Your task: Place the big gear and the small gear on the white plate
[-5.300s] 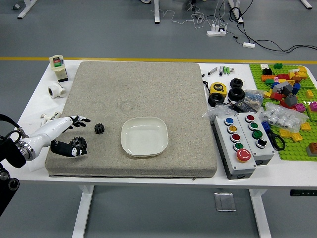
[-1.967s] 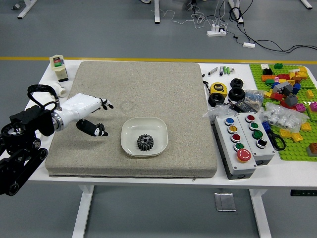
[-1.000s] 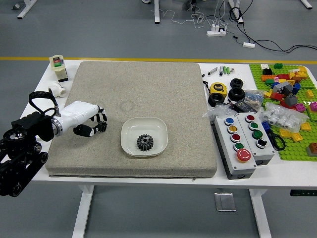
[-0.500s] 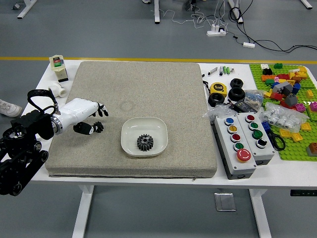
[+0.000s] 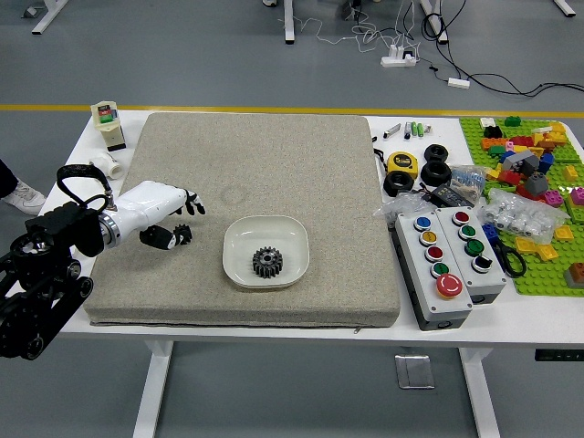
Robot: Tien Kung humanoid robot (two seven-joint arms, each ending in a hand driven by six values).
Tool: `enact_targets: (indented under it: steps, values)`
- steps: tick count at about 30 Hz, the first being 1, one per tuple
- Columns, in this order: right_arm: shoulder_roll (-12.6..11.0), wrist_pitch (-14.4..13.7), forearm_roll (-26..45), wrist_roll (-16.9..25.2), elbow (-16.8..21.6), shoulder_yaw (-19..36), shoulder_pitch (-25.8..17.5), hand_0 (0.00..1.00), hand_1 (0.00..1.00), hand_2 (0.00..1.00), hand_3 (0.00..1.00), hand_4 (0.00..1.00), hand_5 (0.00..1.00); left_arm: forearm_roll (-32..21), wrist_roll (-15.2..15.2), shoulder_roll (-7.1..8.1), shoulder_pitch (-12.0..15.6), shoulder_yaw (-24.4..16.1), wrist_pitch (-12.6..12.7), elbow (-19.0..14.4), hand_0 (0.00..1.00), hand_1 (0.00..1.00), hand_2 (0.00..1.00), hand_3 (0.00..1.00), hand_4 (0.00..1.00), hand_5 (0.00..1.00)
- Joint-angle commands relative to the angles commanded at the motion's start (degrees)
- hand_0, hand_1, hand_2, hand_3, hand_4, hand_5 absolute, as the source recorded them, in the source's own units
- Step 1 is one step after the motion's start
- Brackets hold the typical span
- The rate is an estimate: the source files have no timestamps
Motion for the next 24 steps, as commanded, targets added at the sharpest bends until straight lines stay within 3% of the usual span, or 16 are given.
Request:
enact_targets:
  steps: [9,17,18,23,24]
  values:
    - [0.0,0.0,0.0,-0.1,0.0,-0.1,0.1,0.764,0.807,0.837,0.785,0.944,0.799,0.0,-0.2,-0.03,-0.2,0.5,-0.8,0.9,0.496,0.667,0.726,0.801,0.755,0.036]
    - [0.0,0.0,0.1,0.0,0.0,-0.2,0.3,0.764,0.806,0.837,0.785,0.944,0.799,0.0,-0.2,-0.44,-0.5,0.6,0.3,3.3,0.489,0.653,0.719,0.795,0.73,0.028]
    - [0.0,0.0,0.1,0.0,0.0,-0.2,0.3,0.764,0.806,0.837,0.785,0.944,0.798,0.0,-0.2,-0.48,-0.6,0.5,0.4,3.5,0.466,0.609,0.658,0.744,0.611,0.002]
    - [0.0,0.0,0.1,0.0,0.0,-0.2,0.3,0.764,0.806,0.837,0.785,0.944,0.798,0.0,-0.1,-0.56,-0.6,0.5,0.9,3.9,0.466,0.609,0.658,0.744,0.611,0.002]
    - [0.0,0.0,0.1,0.0,0.0,-0.2,0.3,0.764,0.806,0.837,0.784,0.944,0.799,0.0,-0.1,-0.58,-0.6,0.6,1.0,3.9,0.394,0.5,0.553,0.611,0.292,0.002]
